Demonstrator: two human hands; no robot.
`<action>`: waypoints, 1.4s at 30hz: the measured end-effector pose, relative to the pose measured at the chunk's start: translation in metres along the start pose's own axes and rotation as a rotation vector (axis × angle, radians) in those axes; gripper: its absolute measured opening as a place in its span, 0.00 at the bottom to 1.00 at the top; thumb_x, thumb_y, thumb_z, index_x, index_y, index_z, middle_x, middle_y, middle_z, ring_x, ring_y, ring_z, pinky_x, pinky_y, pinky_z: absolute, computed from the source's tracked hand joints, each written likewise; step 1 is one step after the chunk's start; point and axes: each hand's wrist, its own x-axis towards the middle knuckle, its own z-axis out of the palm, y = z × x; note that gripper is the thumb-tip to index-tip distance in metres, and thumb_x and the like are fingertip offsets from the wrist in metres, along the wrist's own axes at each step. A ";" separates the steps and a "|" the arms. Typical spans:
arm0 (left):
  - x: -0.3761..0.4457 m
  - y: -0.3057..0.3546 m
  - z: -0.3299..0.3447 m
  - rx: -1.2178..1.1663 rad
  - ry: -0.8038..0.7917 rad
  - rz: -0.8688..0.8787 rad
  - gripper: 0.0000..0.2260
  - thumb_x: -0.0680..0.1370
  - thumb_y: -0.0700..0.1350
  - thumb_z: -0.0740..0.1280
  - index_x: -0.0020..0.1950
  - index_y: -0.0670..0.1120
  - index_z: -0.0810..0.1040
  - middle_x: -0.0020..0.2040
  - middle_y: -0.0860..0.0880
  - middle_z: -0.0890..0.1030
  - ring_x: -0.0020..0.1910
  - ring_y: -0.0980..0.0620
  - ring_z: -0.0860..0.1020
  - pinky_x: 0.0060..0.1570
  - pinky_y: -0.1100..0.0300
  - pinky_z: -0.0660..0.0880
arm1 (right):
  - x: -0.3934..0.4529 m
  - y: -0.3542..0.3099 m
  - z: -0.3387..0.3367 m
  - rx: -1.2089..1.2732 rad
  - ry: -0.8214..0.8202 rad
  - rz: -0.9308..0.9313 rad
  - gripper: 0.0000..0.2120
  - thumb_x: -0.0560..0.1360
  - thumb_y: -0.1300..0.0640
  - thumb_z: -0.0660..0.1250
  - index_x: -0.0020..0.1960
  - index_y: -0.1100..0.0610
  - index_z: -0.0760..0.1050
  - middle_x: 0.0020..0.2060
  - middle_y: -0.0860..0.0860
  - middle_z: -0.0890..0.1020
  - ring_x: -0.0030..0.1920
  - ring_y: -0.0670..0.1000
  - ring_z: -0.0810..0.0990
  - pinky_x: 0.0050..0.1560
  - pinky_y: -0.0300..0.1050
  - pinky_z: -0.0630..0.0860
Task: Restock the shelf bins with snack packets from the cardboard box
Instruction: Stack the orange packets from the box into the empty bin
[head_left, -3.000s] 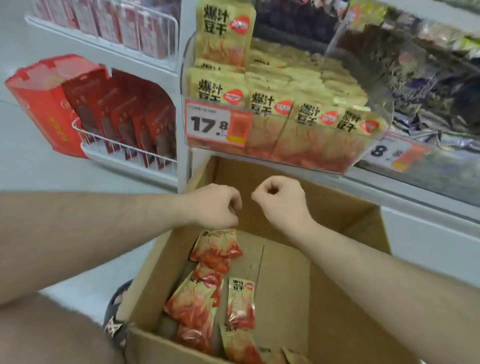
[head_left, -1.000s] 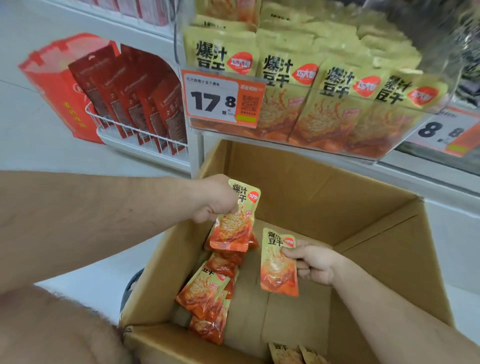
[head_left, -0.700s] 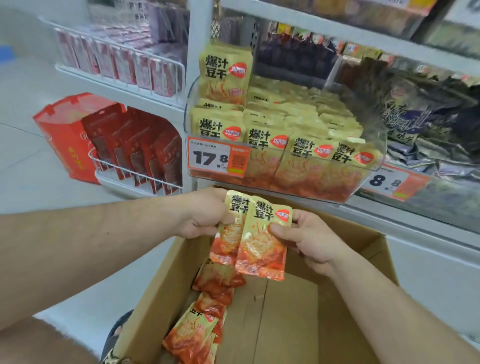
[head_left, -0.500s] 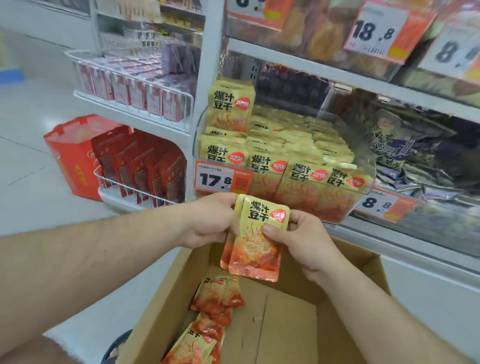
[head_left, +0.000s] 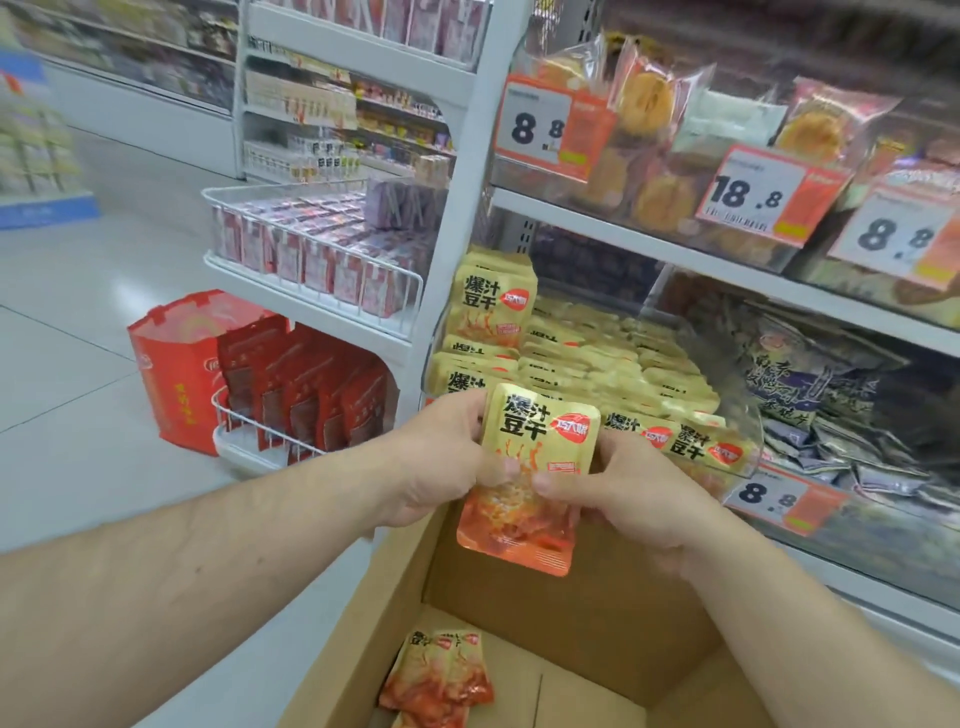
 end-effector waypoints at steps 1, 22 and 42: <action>0.000 0.003 -0.001 0.009 0.007 0.010 0.20 0.77 0.27 0.66 0.63 0.47 0.76 0.55 0.47 0.85 0.55 0.50 0.83 0.51 0.56 0.81 | 0.001 -0.003 -0.003 0.018 -0.006 -0.008 0.10 0.71 0.64 0.75 0.51 0.59 0.80 0.36 0.48 0.86 0.32 0.41 0.82 0.29 0.31 0.73; 0.045 -0.013 -0.042 1.512 0.368 0.391 0.34 0.76 0.63 0.62 0.77 0.49 0.59 0.75 0.52 0.62 0.76 0.51 0.57 0.73 0.46 0.52 | 0.048 -0.070 -0.037 -0.195 0.506 -0.488 0.14 0.69 0.64 0.77 0.45 0.47 0.79 0.43 0.43 0.85 0.44 0.42 0.84 0.47 0.40 0.80; 0.053 -0.034 -0.045 1.451 0.544 0.547 0.35 0.62 0.55 0.81 0.65 0.46 0.77 0.58 0.50 0.79 0.62 0.47 0.71 0.61 0.42 0.61 | 0.110 -0.075 0.009 -0.401 0.301 -0.369 0.16 0.68 0.60 0.78 0.53 0.49 0.80 0.46 0.43 0.85 0.50 0.45 0.83 0.56 0.46 0.79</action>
